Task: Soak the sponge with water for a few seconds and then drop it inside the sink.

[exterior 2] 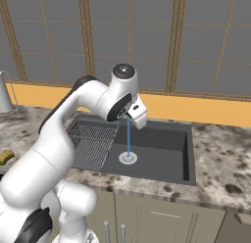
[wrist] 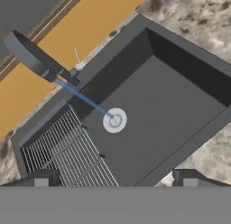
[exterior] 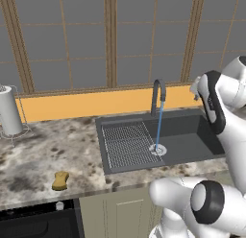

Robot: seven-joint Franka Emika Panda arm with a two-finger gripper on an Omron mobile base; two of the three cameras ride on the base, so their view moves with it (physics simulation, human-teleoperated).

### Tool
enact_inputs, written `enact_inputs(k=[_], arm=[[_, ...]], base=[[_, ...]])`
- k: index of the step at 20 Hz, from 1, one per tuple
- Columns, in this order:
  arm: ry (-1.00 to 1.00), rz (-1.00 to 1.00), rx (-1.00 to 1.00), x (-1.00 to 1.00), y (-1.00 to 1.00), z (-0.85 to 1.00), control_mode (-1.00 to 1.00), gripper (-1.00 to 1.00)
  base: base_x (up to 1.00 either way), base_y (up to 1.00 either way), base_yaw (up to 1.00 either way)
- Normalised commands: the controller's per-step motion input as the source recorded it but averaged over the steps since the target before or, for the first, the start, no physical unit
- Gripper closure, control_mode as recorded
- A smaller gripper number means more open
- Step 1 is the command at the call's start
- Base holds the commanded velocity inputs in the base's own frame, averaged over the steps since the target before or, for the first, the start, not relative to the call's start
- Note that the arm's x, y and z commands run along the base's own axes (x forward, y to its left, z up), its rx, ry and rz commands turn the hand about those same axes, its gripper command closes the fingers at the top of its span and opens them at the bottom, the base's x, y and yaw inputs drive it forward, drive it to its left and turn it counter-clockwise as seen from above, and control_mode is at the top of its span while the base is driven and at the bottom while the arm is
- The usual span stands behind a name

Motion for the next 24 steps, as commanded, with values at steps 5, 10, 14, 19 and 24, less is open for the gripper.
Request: enact_inputs(k=[5, 10, 14, 19, 24], arm=[[-0.01, 0.22, 0.0, -0.29, 0.58, 0.0, -1.0, -1.0], [0.0, 0.23, -0.01, -0.25, 0.69, 0.02, -1.0, -1.0], [0.0, 0.2, -0.02, -0.14, 0.76, 0.0, -1.0, -1.0], [0.0, 0.2, 0.0, -0.01, 0.9, 0.0, -1.0, -1.0], [0.0, 0.19, 0.0, 0.0, 0.99, 0.0, -1.0, -1.0]], base=[[0.0, 0.0, 0.0], [0.0, 0.0, 0.0], [0.0, 0.0, 0.0], [0.0, 0.0, 0.0], [0.0, 0.0, 0.0]])
